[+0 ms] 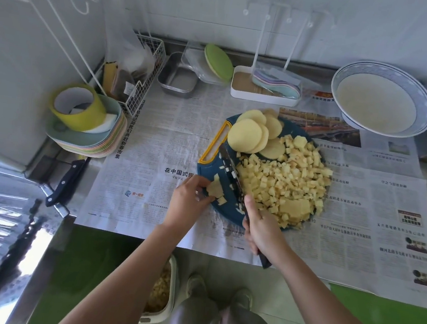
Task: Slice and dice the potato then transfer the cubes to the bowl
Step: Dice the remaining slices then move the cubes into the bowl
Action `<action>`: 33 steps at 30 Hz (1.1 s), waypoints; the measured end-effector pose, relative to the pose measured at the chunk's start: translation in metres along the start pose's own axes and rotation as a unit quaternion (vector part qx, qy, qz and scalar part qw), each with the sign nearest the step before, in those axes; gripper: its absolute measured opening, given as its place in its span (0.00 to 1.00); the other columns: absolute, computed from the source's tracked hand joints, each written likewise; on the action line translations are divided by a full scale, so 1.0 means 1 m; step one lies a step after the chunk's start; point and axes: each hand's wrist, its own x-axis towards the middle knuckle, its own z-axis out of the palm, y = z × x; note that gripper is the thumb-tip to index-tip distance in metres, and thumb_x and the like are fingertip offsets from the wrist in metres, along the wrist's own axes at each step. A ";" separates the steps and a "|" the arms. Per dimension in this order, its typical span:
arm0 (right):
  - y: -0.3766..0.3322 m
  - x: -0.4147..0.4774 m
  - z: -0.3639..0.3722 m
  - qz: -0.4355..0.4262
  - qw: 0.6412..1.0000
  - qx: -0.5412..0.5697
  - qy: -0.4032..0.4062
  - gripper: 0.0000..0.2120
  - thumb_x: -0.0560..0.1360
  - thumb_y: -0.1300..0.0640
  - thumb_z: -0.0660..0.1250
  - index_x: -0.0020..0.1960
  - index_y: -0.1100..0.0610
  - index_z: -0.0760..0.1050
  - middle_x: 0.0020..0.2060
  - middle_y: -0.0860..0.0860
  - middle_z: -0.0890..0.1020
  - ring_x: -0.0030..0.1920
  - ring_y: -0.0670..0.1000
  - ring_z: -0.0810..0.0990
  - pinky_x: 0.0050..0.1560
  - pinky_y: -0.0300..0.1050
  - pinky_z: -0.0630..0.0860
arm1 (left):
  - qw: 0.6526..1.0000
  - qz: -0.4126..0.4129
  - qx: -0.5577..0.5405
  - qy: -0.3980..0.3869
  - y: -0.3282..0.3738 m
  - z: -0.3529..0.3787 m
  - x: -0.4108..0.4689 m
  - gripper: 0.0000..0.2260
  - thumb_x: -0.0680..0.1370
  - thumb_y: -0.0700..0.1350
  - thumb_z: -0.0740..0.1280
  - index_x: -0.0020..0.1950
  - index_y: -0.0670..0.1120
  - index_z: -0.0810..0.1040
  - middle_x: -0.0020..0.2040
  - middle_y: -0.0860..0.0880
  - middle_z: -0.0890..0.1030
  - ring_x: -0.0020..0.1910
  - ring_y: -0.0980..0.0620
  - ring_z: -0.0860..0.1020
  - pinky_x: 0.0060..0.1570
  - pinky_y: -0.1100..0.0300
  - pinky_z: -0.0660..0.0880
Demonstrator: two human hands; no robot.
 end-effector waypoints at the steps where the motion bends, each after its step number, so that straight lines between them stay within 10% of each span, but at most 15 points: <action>1: -0.001 -0.002 0.000 -0.001 1.000 0.003 -0.010 0.34 0.79 0.35 0.46 0.31 0.62 0.68 0.18 0.51 0.63 0.17 0.50 0.65 0.20 0.38 0.64 | 1.000 -0.003 -0.006 0.007 0.000 0.001 0.000 0.10 0.70 0.38 0.75 0.49 0.42 0.79 0.43 0.51 0.77 0.39 0.60 0.74 0.39 0.74 0.69; 17: -0.009 0.001 0.024 0.011 0.984 -0.179 0.019 0.30 0.81 0.40 0.46 0.28 0.58 0.60 0.24 0.51 0.66 0.25 0.49 0.64 0.27 0.40 0.61 | 0.998 0.057 0.026 0.015 -0.002 0.006 0.008 0.10 0.67 0.37 0.78 0.43 0.38 0.80 0.40 0.47 0.80 0.37 0.56 0.74 0.40 0.79 0.68; 24: 0.001 0.013 0.030 0.012 0.999 -0.024 0.045 0.33 0.78 0.33 0.46 0.24 0.55 0.57 0.18 0.48 0.61 0.20 0.50 0.61 0.28 0.46 0.60 | 0.993 0.092 0.069 -0.004 -0.005 0.010 0.005 0.05 0.69 0.37 0.75 0.43 0.40 0.81 0.41 0.46 0.80 0.40 0.50 0.77 0.40 0.54 0.76; 33: -0.003 0.009 0.016 -0.013 0.994 -0.075 0.075 0.32 0.80 0.39 0.48 0.22 0.57 0.56 0.17 0.48 0.61 0.20 0.49 0.60 0.27 0.45 0.59 | 0.999 0.043 0.000 0.005 0.000 0.010 0.005 0.03 0.73 0.37 0.72 0.46 0.39 0.81 0.43 0.47 0.80 0.42 0.50 0.78 0.40 0.74 0.71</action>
